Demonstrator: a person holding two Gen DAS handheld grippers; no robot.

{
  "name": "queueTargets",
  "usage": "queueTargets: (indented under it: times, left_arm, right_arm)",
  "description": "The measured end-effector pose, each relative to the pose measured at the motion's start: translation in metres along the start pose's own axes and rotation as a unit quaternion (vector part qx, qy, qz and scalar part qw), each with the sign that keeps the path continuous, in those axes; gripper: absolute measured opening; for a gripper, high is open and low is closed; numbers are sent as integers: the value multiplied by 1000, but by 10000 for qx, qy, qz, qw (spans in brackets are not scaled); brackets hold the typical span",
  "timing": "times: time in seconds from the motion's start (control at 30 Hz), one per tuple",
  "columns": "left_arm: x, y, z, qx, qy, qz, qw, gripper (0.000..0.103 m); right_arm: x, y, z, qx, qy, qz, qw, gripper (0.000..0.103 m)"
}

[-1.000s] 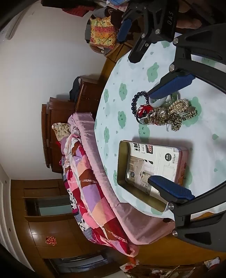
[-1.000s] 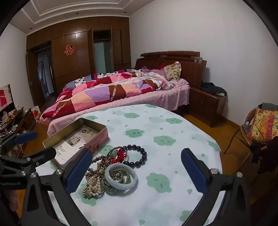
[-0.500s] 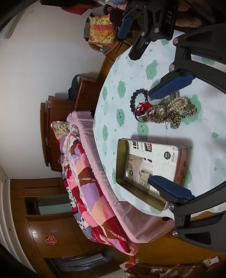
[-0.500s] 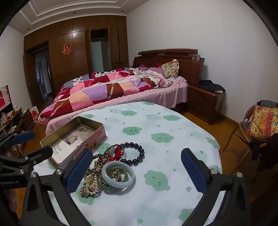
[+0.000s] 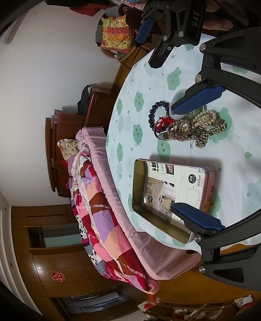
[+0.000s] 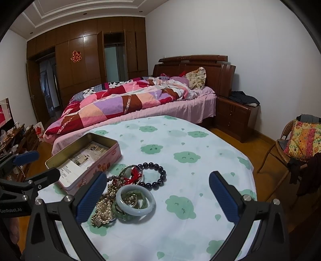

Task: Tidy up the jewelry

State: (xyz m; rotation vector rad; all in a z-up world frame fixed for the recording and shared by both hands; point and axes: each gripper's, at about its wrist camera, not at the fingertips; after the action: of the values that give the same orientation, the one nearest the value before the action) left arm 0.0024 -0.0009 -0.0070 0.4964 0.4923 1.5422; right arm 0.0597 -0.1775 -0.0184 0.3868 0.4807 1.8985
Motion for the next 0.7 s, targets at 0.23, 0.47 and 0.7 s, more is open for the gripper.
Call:
queueTargets:
  times: [0.23, 0.47, 0.7]
  left_arm:
    - [1, 0, 0, -2, 1, 2, 10000, 89]
    - [2, 0, -1, 10, -1, 1, 10000, 89]
    - [3, 0, -1, 17, 1, 5, 10000, 89]
  right_arm:
    - [1, 1, -1, -29, -29, -7, 10000, 103]
    - [0, 1, -2, 8, -19, 5, 10000, 103]
    - [1, 0, -3, 25, -15, 3, 10000, 103]
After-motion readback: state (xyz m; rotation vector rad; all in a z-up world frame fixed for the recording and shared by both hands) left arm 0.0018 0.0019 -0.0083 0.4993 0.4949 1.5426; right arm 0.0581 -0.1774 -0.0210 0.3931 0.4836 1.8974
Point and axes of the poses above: each gripper's, at about its wrist camera, not at the fingertips, and y roughly against the way its jaws point, x to its left, z to its top
